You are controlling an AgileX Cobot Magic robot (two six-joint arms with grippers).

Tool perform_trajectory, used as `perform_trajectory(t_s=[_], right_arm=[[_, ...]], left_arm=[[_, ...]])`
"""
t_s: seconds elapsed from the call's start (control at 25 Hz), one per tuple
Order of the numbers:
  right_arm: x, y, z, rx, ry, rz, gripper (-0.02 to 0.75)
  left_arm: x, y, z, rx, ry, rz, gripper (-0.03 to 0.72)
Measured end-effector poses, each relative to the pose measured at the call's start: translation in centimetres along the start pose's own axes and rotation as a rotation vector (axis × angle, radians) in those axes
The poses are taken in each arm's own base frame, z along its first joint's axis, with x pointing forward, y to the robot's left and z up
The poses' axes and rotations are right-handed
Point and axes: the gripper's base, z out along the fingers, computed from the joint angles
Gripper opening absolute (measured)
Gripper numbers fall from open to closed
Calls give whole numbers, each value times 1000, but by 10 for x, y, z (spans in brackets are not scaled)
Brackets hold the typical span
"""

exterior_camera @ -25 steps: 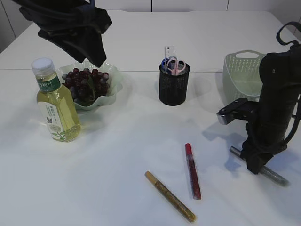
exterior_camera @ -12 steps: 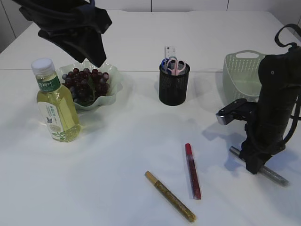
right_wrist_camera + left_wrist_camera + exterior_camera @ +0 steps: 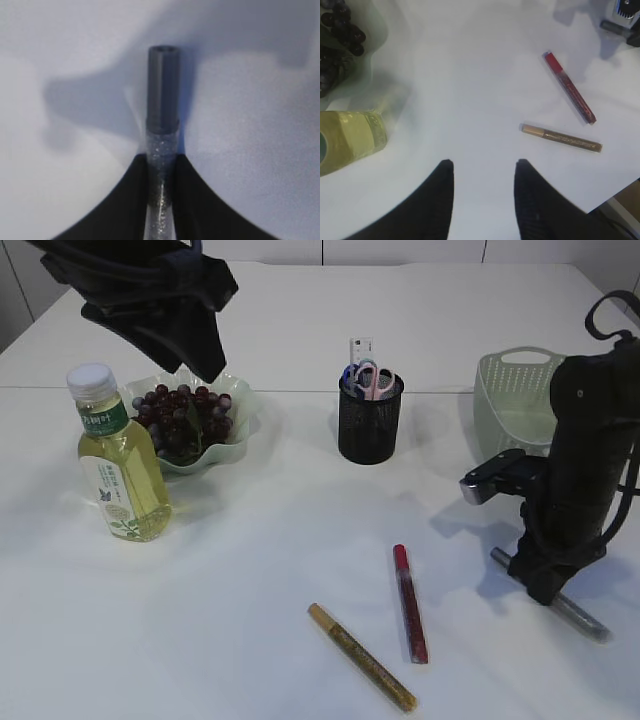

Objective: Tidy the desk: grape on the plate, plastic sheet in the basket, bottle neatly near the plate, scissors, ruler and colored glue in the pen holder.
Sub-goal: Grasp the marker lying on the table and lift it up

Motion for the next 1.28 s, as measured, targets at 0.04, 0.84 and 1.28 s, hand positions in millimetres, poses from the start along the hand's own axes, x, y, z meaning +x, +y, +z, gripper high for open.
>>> perform_trajectory(t_s=[0.04, 0.84, 1.28], right_arm=[[0, 0, 0, -1, 2, 2, 135], [-18, 32, -64, -155, -89, 523, 107], [-32, 41, -99, 29, -603, 444, 106]], left_arm=[[0, 0, 0, 0, 0, 0, 298], [0, 0, 0, 0, 0, 0, 298], [0, 0, 0, 0, 0, 0, 298]])
